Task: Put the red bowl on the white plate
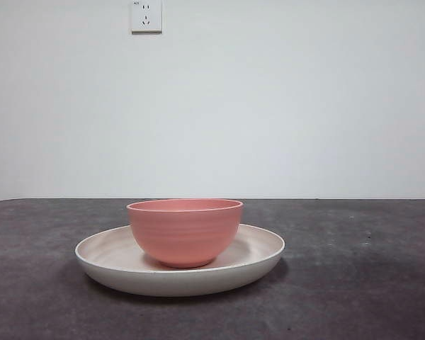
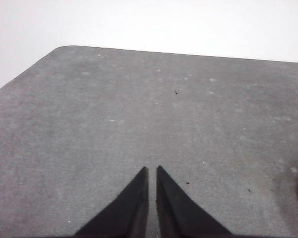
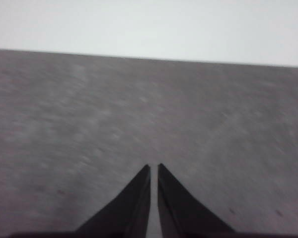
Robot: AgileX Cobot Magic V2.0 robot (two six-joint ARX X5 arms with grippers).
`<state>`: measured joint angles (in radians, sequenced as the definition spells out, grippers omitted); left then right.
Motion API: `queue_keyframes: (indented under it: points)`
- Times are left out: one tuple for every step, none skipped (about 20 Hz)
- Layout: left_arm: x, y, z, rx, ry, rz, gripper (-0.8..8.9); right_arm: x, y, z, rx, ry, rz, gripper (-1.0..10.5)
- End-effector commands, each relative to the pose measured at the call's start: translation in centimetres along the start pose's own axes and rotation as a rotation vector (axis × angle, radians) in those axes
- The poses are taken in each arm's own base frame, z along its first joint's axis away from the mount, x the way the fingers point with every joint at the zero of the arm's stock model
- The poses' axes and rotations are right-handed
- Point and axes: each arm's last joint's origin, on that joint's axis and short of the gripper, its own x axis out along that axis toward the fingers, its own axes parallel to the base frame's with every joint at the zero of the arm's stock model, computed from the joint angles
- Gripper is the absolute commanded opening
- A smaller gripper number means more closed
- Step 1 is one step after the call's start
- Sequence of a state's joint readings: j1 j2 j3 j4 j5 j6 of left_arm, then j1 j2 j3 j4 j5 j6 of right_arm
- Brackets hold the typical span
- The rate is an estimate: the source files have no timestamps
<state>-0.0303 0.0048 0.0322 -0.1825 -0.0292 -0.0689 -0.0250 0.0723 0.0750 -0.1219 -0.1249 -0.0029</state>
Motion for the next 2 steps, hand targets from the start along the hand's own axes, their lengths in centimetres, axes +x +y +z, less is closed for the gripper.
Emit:
queue_keyframes:
  points:
    - [0.19,0.06,-0.69,0.008,0.022,0.007,0.27,0.04,-0.57,-1.98,-0.007,0.031,-0.183,0.2]
    - [0.19,0.06,-0.69,0.008,0.022,0.007,0.27,0.04,-0.57,-1.98,-0.007,0.031,-0.183,0.2]
